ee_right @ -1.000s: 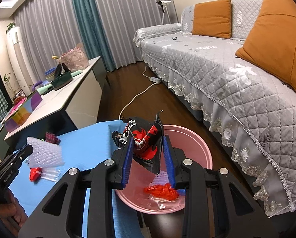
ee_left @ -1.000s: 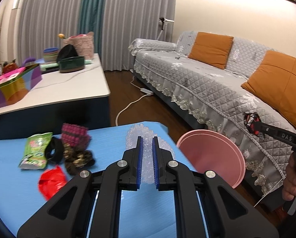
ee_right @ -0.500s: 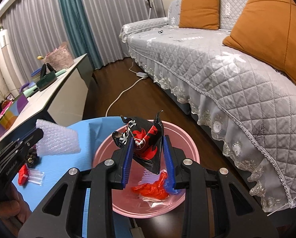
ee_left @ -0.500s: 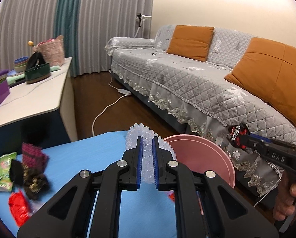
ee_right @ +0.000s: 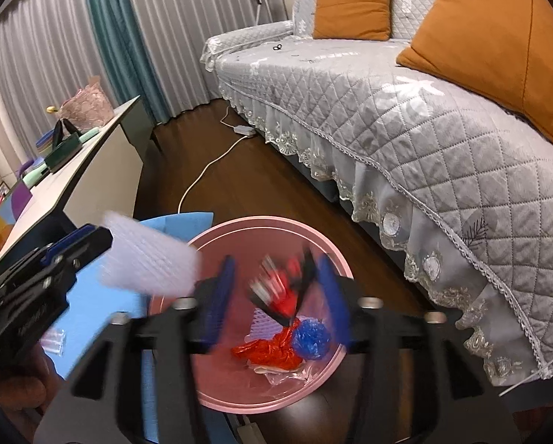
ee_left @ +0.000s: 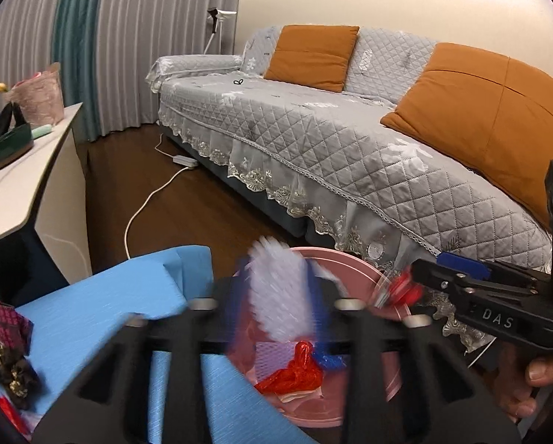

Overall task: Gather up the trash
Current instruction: 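Open the left tool and the right tool over the pink bin, dropping both items, then move both open tools back over the trash on the table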

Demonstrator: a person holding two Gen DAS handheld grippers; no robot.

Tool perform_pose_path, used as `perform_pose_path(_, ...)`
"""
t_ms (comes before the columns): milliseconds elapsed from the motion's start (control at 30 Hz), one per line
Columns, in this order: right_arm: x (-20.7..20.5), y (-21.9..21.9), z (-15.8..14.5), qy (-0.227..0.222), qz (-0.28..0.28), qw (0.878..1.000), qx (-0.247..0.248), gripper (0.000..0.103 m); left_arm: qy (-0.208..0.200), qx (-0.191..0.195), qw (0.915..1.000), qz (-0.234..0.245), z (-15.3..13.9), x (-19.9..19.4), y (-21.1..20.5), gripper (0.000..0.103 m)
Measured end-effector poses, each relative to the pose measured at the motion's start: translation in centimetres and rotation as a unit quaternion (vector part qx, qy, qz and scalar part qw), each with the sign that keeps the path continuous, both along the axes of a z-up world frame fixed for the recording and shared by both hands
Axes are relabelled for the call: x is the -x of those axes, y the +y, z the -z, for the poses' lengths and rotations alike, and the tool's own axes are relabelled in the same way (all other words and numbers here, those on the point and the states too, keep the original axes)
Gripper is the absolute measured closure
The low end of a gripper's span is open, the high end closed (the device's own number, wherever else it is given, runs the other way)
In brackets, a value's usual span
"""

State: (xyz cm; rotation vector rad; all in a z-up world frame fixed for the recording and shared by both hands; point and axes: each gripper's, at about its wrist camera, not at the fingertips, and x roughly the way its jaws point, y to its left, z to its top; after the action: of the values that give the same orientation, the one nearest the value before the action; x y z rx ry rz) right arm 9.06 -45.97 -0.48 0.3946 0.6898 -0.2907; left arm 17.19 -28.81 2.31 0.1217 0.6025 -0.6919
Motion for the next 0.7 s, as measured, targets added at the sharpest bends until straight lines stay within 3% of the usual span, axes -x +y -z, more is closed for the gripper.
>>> perform_pose_path(333,0.2,1.3,-2.0,-0.018,-0.002,1.000,0.002,0.049,0.013,0.017,0.9978,-0.062,-1.4,0.9,5.7,0.060)
perform_pose_path(700,1.5,5.6,-5.8,-0.055,-0.044,0.997,0.006,0.049,-0.004,0.016,0.9922,-0.123,-4.5,5.2,14.4,0.065)
